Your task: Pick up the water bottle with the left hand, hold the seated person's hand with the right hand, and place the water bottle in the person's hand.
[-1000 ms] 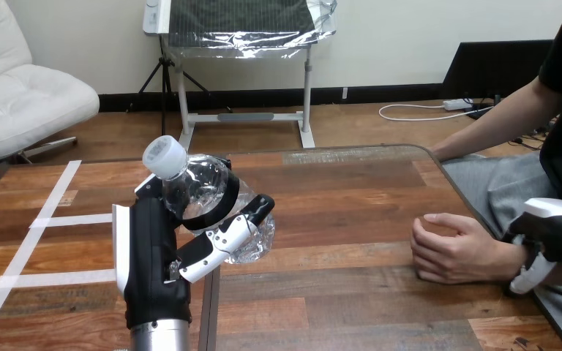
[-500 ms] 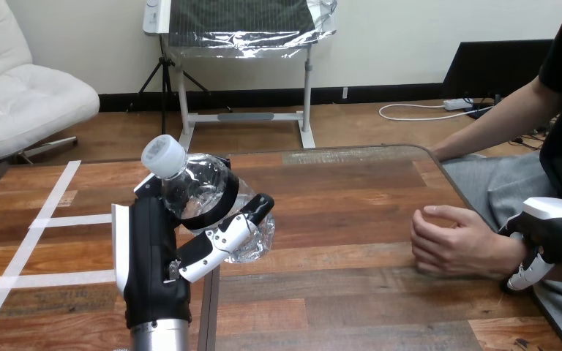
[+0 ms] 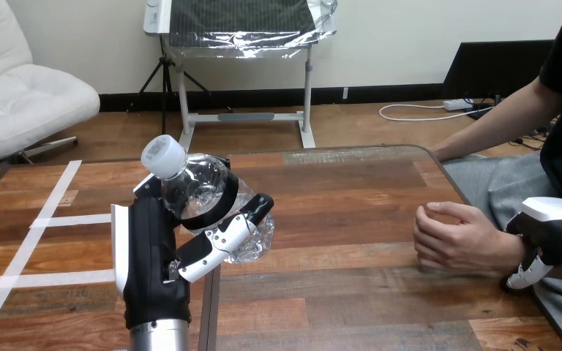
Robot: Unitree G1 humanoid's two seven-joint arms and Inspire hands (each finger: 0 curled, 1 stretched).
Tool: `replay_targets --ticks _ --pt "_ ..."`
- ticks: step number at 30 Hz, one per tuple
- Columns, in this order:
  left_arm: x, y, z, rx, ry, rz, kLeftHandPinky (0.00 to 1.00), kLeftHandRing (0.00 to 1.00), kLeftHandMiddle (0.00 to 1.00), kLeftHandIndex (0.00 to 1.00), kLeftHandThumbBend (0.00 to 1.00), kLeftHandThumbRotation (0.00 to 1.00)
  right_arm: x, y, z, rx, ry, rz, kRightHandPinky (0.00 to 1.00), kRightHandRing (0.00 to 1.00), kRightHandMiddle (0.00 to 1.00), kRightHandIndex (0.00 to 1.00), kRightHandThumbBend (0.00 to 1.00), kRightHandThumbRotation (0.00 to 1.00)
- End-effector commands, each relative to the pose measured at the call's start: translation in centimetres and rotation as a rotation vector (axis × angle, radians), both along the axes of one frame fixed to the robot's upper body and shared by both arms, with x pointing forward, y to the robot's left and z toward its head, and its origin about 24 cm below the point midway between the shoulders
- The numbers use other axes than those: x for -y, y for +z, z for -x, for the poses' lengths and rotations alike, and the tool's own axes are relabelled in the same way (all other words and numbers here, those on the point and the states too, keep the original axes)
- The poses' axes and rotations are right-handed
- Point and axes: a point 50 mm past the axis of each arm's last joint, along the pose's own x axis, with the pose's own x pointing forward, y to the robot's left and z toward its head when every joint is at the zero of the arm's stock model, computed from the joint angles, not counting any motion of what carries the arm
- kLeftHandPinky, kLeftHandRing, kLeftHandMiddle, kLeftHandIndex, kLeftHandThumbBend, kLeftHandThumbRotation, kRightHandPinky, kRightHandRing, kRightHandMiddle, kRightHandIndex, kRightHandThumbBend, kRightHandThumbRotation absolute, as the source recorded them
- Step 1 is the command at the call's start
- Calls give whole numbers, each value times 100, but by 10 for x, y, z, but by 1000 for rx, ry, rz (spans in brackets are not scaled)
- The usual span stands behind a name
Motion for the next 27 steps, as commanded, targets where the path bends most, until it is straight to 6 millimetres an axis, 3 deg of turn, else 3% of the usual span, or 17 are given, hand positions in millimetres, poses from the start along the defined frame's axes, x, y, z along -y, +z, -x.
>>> replay_targets --ticks 1,27 --pt "6 23 -4 112 14 52 38 42 46 50 61 0 -21 -22 6 -59 70 -43 40 51 59 56 66 0" --pt "5 22 -4 113 8 64 38 42 47 50 61 0 -19 -24 6 -47 58 -17 33 45 56 48 65 0"
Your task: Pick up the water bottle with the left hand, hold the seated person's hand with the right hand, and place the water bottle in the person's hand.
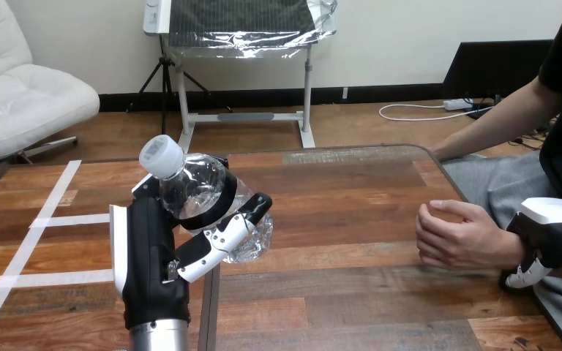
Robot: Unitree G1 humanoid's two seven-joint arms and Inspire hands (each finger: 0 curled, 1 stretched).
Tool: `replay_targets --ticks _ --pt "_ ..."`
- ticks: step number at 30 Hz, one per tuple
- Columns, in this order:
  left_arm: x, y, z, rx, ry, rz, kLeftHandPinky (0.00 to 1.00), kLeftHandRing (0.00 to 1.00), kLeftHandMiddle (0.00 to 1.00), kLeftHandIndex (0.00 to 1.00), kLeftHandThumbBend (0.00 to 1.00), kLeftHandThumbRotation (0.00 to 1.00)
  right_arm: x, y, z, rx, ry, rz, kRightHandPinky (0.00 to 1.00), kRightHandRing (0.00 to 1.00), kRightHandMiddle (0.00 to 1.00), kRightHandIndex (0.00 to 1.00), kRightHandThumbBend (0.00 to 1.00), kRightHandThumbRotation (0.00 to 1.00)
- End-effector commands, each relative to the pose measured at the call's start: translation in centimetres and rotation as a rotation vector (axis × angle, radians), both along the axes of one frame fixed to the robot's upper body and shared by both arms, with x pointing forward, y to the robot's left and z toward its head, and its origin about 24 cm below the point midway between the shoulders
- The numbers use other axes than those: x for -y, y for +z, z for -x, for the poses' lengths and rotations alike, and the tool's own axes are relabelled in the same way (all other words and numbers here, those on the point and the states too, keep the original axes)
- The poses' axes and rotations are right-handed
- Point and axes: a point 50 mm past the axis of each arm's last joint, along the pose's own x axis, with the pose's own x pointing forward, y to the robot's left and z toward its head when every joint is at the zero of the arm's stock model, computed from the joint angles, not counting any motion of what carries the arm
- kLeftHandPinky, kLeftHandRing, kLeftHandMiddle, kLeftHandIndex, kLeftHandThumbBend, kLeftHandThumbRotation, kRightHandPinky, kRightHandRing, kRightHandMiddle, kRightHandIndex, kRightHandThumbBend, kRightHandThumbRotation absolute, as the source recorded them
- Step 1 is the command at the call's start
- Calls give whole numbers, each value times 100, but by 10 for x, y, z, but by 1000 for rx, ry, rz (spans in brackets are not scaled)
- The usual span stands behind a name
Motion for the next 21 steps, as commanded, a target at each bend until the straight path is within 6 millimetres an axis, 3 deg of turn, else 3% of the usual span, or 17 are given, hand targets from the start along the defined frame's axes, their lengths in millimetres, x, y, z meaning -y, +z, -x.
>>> replay_targets --ticks 1,18,21 --pt "6 23 -5 114 4 56 38 42 47 50 61 0 -19 -20 3 -76 44 -29 33 45 55 48 65 0" --pt "6 23 -6 117 3 34 38 42 47 50 61 0 -18 -16 -1 -78 -3 -78 23 34 44 44 62 0" --pt "6 22 -6 113 -1 43 39 42 47 50 61 0 -18 -14 -1 -56 22 -97 20 31 41 48 63 0"
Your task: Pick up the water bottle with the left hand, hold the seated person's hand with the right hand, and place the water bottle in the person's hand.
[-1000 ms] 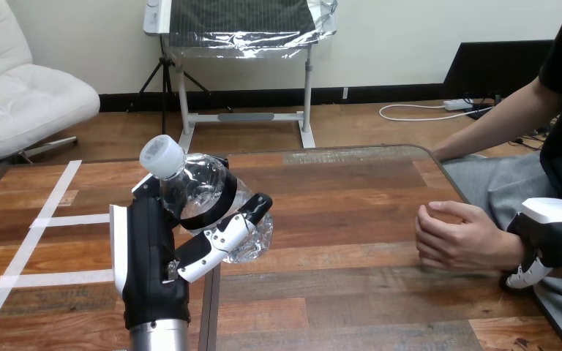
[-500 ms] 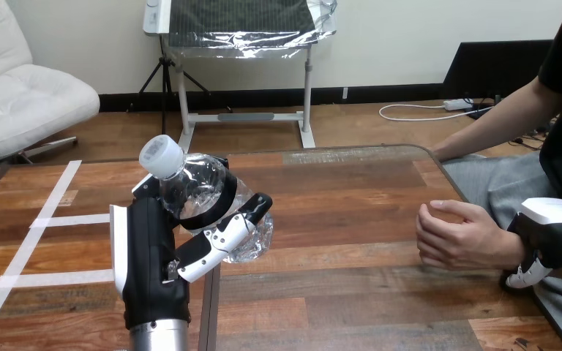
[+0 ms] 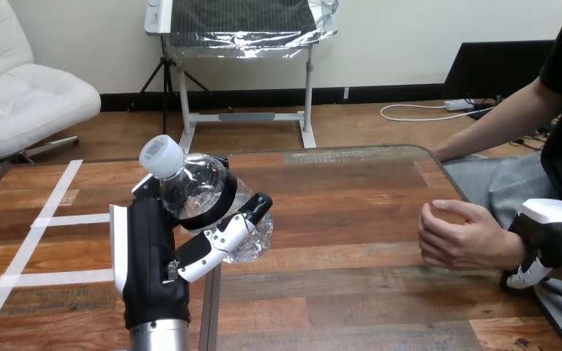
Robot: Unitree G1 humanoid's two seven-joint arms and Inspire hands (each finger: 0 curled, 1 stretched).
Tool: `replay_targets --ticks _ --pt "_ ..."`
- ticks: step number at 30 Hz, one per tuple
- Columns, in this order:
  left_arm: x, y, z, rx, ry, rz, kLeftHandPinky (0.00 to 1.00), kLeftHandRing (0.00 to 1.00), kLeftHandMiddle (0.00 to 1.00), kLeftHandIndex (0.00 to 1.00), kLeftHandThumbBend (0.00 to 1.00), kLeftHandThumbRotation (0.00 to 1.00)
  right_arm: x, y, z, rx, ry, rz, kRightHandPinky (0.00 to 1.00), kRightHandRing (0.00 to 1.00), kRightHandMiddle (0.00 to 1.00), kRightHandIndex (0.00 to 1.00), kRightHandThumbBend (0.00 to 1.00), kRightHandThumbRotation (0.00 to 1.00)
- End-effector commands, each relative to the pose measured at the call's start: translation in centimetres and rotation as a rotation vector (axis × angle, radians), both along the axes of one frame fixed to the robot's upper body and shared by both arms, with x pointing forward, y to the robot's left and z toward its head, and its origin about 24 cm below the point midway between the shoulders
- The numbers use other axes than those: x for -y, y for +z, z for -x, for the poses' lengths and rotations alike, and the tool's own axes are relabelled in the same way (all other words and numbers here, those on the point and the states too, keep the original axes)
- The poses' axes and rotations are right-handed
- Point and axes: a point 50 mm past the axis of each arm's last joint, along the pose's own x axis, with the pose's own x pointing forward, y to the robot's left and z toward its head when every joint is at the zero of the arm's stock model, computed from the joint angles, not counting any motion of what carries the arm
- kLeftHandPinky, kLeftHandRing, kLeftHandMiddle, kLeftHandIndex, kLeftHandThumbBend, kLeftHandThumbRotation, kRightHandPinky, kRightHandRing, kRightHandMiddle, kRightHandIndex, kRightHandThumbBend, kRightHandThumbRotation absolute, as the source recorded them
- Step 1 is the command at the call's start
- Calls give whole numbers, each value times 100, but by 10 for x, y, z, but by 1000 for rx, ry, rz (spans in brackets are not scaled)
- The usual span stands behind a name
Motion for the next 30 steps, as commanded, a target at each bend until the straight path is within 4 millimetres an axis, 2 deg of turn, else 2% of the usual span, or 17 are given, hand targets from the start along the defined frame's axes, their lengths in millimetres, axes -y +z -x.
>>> replay_targets --ticks 1,4,7,18,30 --pt "6 22 -6 113 -2 47 39 42 47 50 61 0 -18 -14 1 -26 61 -63 19 30 41 49 63 0" --pt "6 23 -6 114 -4 44 39 42 46 50 60 0 -17 -13 1 -19 76 -45 18 29 40 52 63 0" --pt "6 23 -7 117 -5 38 39 42 46 50 60 0 -17 -12 0 -7 69 -44 20 32 43 53 62 0" --pt "6 23 -9 122 -7 26 39 42 46 50 61 0 -15 -7 -1 99 41 -117 17 29 40 40 62 0" --pt "10 25 -12 119 -9 24 38 42 46 50 61 0 -16 6 -4 154 49 -142 15 24 34 36 63 0"
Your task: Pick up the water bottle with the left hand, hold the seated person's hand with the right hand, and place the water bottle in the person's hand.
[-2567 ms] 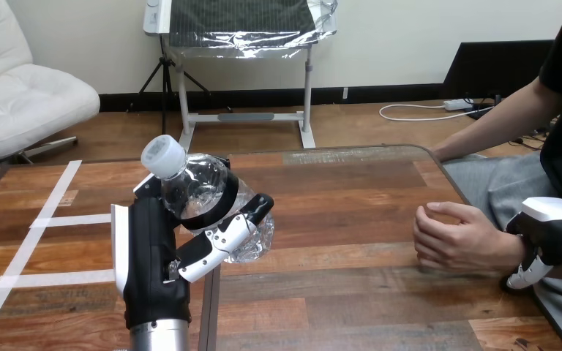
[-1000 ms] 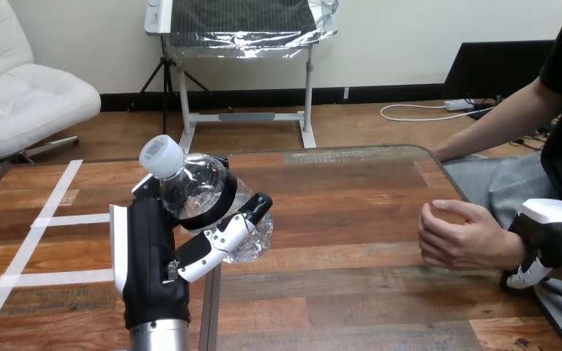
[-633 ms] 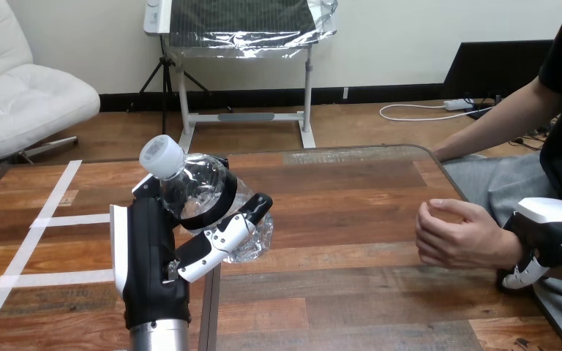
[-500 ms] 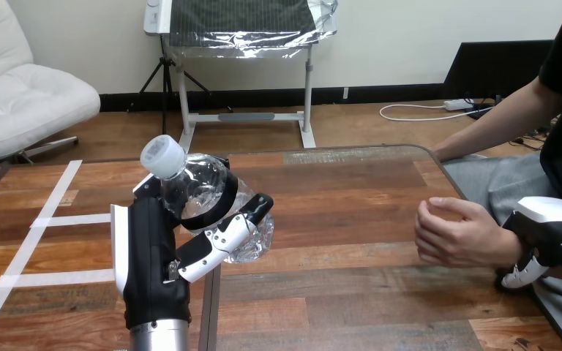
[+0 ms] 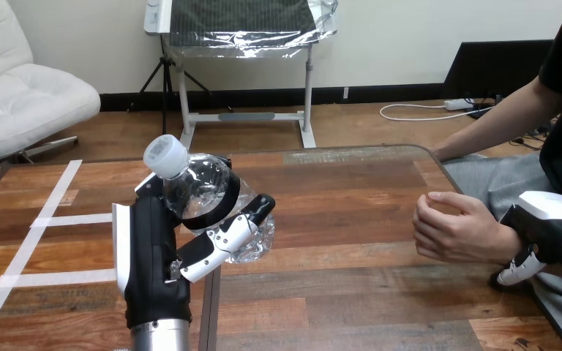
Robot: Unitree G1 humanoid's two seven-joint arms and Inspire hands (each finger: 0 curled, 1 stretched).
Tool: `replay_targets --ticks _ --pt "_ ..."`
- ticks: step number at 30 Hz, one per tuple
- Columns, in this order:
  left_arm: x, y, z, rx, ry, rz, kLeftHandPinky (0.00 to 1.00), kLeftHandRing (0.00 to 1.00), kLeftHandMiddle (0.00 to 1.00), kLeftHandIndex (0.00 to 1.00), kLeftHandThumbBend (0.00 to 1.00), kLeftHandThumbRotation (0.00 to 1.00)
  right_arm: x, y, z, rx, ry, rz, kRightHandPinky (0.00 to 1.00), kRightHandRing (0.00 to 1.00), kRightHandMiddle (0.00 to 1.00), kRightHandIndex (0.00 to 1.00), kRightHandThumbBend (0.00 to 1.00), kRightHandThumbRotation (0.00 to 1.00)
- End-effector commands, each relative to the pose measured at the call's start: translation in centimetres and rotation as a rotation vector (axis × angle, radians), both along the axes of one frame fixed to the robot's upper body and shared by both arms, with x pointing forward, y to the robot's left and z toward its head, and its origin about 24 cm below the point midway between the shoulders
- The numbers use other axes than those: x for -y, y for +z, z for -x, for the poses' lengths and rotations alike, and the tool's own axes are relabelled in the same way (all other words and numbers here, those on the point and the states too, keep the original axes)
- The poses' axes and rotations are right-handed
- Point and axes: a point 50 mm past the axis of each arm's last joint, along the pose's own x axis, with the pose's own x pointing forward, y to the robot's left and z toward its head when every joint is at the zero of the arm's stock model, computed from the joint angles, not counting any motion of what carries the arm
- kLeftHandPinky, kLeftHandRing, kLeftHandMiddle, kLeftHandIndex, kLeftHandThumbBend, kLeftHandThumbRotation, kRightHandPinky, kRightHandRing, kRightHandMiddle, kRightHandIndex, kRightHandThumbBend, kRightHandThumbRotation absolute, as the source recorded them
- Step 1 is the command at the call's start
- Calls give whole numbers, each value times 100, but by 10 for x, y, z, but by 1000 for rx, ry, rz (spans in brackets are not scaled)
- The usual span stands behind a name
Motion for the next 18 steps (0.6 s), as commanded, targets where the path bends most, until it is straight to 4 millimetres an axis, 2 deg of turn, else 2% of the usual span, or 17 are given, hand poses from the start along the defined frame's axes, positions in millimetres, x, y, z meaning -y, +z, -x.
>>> replay_targets --ticks 1,4,18 --pt "9 25 -12 116 -11 50 38 42 46 50 61 0 -14 5 -5 52 51 -51 15 23 34 36 63 0" --pt "10 26 -13 119 -17 53 37 41 46 49 61 0 -14 7 -6 64 58 -58 16 24 34 36 66 0" --pt "14 27 -16 121 -44 55 37 41 45 49 61 0 -15 19 -9 99 43 -74 14 22 32 36 63 0"
